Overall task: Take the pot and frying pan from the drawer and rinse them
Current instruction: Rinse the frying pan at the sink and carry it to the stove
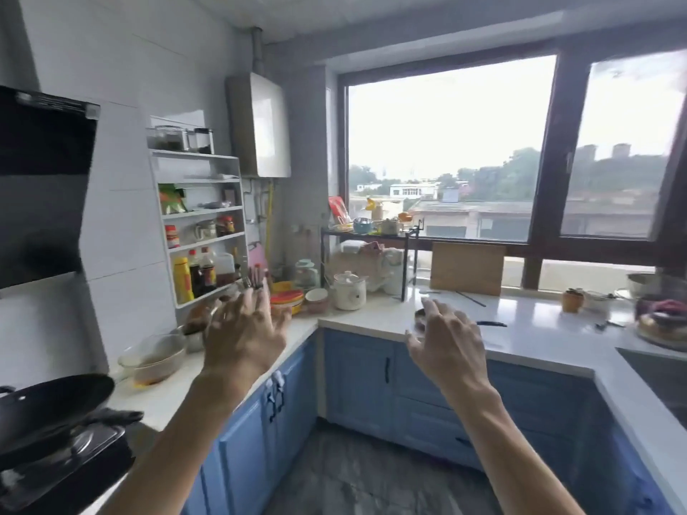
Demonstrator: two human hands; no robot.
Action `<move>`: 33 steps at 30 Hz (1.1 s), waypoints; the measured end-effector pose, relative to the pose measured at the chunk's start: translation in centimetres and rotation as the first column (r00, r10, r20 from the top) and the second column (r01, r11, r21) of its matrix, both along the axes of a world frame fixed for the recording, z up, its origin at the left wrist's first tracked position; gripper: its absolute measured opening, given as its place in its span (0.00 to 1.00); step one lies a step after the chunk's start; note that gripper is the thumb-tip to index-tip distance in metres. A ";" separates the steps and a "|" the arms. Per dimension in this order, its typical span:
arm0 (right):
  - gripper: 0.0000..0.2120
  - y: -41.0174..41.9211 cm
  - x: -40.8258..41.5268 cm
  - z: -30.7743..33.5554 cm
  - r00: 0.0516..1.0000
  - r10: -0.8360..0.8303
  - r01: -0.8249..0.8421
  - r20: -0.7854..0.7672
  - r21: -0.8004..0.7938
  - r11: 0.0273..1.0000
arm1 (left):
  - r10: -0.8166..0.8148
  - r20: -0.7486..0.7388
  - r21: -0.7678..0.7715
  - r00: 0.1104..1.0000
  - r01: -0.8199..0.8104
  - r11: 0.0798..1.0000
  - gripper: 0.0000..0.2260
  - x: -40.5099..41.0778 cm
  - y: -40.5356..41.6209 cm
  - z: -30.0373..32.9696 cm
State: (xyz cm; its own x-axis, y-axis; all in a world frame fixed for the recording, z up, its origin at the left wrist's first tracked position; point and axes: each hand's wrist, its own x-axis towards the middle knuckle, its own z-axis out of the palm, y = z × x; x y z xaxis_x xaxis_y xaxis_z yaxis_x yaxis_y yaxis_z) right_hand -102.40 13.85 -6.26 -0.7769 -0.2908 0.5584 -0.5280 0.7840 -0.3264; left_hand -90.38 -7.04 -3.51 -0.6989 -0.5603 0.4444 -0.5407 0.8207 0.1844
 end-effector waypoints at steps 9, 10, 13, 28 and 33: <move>0.25 0.1 -18.7 -2.1 0.981 -0.194 0.194 0.002 -0.004 0.981 | -0.208 -0.002 0.052 0.978 0.207 0.977 0.31 -24.2 1.3 -3.5; 0.26 -0.4 -20.9 -2.4 0.979 -0.204 0.204 0.002 -0.002 0.979 | -0.222 -0.005 0.053 0.975 0.221 0.974 0.31 -26.8 0.8 -4.0; 0.27 -1.8 -27.5 -3.2 0.968 -0.250 0.249 0.009 0.017 0.968 | -0.266 0.009 0.065 0.964 0.265 0.962 0.31 -34.1 -1.2 -4.7; 0.24 -2.8 -58.8 -7.0 0.879 -0.380 0.379 0.289 0.060 0.923 | -0.438 0.108 0.219 0.892 0.409 0.886 0.29 -69.0 -8.4 -10.4; 0.22 -1.0 -70.1 -11.9 0.841 -0.389 0.390 0.377 0.077 0.918 | -0.406 0.154 0.230 0.901 0.367 0.902 0.27 -80.4 -7.7 -15.3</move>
